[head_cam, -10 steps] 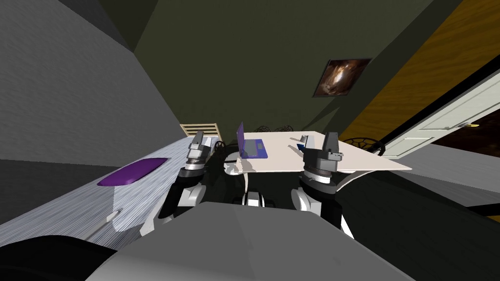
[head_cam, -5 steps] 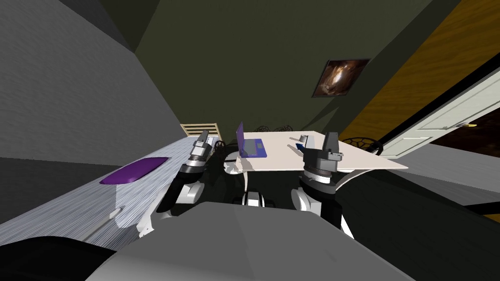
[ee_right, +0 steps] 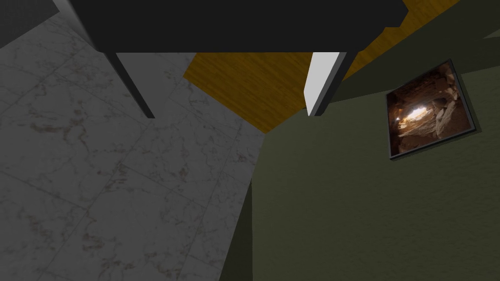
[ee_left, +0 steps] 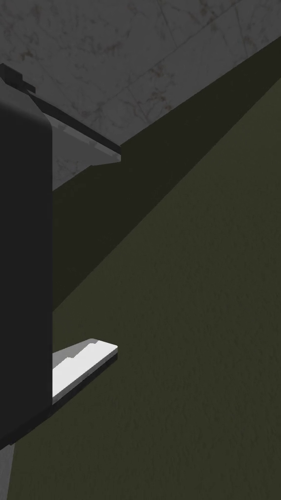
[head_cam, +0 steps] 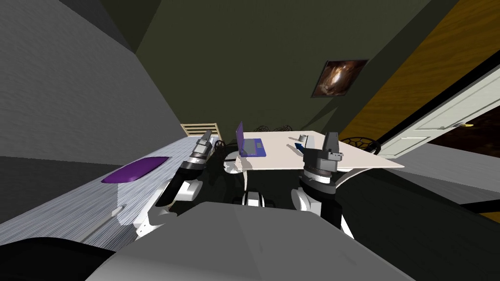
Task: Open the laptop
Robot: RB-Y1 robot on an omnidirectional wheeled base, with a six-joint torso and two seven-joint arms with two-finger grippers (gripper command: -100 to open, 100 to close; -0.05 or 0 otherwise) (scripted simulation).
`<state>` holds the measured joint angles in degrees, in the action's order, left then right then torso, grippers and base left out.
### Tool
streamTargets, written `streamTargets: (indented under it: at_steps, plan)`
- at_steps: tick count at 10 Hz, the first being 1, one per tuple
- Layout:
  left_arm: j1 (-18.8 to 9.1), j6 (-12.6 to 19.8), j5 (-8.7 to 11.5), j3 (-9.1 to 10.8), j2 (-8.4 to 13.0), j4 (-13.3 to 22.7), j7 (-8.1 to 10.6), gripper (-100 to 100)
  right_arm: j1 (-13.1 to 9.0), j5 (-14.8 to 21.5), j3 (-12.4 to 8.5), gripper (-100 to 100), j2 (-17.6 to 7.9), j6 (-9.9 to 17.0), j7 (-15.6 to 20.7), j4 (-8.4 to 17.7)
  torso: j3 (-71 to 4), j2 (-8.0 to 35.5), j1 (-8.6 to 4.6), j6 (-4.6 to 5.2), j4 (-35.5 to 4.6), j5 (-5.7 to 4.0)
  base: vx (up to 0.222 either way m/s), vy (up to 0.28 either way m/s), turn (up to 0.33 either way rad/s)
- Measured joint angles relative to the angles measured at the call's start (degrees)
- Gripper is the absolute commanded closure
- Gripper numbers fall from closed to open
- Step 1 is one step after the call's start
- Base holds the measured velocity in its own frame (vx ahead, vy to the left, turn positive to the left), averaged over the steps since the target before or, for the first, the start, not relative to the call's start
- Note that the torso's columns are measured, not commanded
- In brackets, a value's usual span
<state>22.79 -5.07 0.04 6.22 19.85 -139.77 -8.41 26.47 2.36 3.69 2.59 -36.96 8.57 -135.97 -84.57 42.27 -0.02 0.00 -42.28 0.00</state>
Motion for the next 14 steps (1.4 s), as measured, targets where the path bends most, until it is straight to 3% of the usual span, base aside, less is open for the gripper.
streamTargets:
  at_steps: [14]
  plan:
    - [-4.8, 19.9, -2.6, 2.67, 8.4, -0.6, -1.86, -100, 0.0, 0.0, 0.0, 0, 0.0, 0.0, 0.0, 0.0, 0.0, 0.0, 0.0, 0.0, 0.0, 0.0, -0.018, -0.014, -0.017]
